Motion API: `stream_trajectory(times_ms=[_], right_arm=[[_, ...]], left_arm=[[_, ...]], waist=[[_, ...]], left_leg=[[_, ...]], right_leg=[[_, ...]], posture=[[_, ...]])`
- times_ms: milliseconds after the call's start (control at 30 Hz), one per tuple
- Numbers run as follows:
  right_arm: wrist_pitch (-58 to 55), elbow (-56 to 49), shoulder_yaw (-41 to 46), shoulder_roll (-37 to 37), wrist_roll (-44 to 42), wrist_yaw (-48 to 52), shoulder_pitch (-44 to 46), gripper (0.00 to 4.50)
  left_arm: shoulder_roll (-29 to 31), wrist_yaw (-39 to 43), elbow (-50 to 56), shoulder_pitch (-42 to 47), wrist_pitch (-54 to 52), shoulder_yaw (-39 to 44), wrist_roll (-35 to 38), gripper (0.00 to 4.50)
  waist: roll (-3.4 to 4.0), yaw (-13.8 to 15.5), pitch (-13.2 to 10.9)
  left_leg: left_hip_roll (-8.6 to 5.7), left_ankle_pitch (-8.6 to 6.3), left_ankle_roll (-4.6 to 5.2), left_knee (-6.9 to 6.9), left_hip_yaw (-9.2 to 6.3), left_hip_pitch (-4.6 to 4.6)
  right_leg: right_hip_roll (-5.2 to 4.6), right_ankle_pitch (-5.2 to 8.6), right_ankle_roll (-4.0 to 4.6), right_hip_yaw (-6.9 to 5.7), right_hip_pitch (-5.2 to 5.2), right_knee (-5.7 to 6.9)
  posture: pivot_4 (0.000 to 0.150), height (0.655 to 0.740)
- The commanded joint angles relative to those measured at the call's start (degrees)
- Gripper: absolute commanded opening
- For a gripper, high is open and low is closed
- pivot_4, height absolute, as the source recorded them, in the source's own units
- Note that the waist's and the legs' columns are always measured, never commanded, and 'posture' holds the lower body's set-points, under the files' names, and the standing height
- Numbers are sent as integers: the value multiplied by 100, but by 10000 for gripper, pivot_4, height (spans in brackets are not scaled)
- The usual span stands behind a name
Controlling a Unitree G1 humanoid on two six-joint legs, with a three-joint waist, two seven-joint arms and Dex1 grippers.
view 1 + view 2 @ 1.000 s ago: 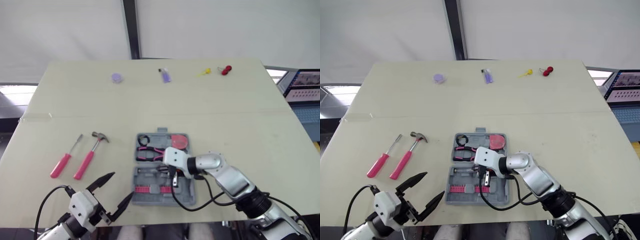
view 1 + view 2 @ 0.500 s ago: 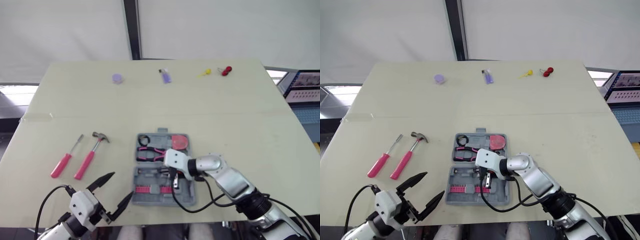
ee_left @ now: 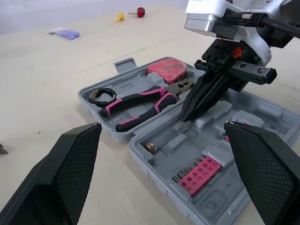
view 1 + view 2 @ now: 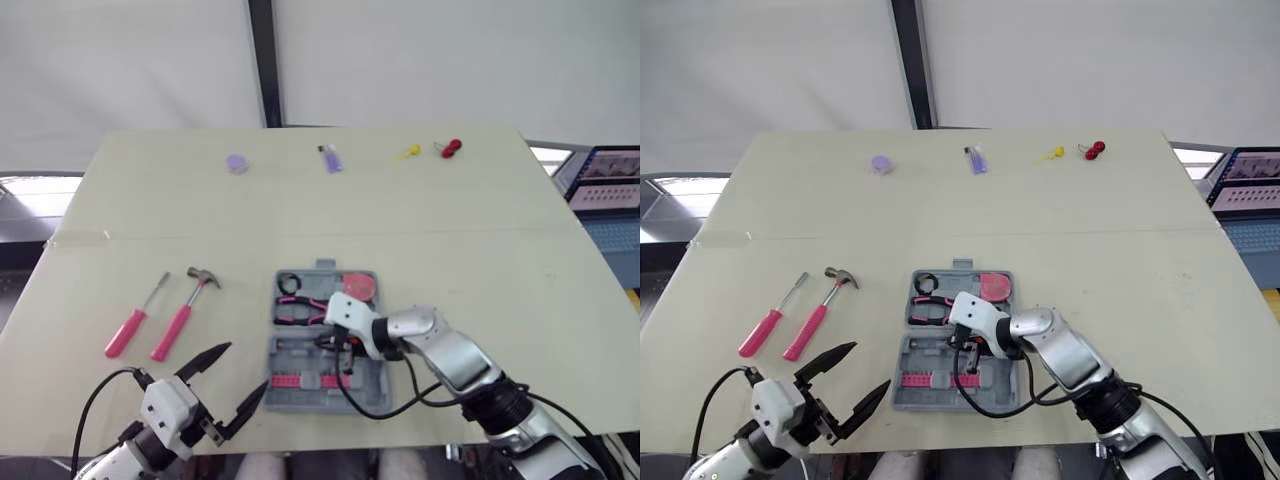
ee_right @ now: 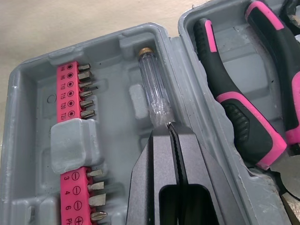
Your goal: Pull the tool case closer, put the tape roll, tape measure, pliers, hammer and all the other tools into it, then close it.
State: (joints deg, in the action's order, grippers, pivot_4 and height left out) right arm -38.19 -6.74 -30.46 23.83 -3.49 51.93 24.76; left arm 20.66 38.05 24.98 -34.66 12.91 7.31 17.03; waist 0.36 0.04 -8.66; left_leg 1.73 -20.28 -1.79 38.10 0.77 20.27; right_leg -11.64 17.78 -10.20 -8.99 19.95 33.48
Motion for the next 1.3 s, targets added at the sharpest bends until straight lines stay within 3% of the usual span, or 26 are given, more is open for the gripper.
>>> stream_trajectory(times_ms=[33, 267, 367, 533, 667, 867, 1100, 1300], right_arm=[[-486, 429, -348, 155, 183, -10, -262, 213], [-365, 604, -357, 100, 181, -31, -231, 213], [242, 282, 146, -53, -302, 175, -299, 213], [201, -403, 1057, 113, -1168, 533, -271, 213], [-175, -911, 1898, 627, -1987, 881, -316, 12804], [-116, -371, 3524, 1803, -2504, 1156, -950, 44505], [913, 1186, 4637, 2561, -2132, 1046, -1652, 44505], [1645, 2398, 5192, 2619, -1956, 798, -1849, 44505]], left_arm=[[30, -24, 59, -15, 37, -36, 3, 45000], [58, -14, 13, 24, 47, -54, -30, 45000], [101, -20, -15, 67, -25, -57, -29, 45000], [279, -298, 163, 520, -749, 89, 86, 45000], [667, -226, 189, 1099, -1343, 503, 528, 45000], [1674, 192, -1128, 1666, -1754, 1823, 884, 45000], [2140, 429, -2545, 1636, -1605, 2913, 828, 45000], [2213, 234, -3491, 1600, -1456, 3468, 659, 45000]], waist=[[3, 0, 9], [9, -1, 32], [8, 1, 32], [28, -8, -11], [39, 5, -37], [31, 11, -55], [22, -17, -62], [20, -18, -66]], left_leg=[[0, -1, 0, -1, -1, -3], [0, -7, 2, -1, -3, -11], [2, -7, 2, -1, -3, -11], [3, -8, 2, 2, -2, 0], [3, -8, 1, 6, -4, 5], [3, -8, 2, 2, 1, 5], [7, -8, 2, -5, 22, -1], [8, -8, 2, -6, 34, -2]], right_leg=[[0, 0, 0, -1, -3, -1], [1, 1, 1, -3, -16, -6], [2, 1, 2, -4, -17, -8], [4, 1, 1, -5, -10, -12], [4, 1, 1, -4, -2, -5], [5, 1, 1, -5, -1, -9], [4, 1, 1, -2, 5, -8], [2, 1, 1, 0, 12, -6]], posture=[[1500, 7400], [1500, 7400], [1500, 7400], [1500, 7400], [1500, 7400], [1500, 7400], [1500, 7400], [1500, 7400]])
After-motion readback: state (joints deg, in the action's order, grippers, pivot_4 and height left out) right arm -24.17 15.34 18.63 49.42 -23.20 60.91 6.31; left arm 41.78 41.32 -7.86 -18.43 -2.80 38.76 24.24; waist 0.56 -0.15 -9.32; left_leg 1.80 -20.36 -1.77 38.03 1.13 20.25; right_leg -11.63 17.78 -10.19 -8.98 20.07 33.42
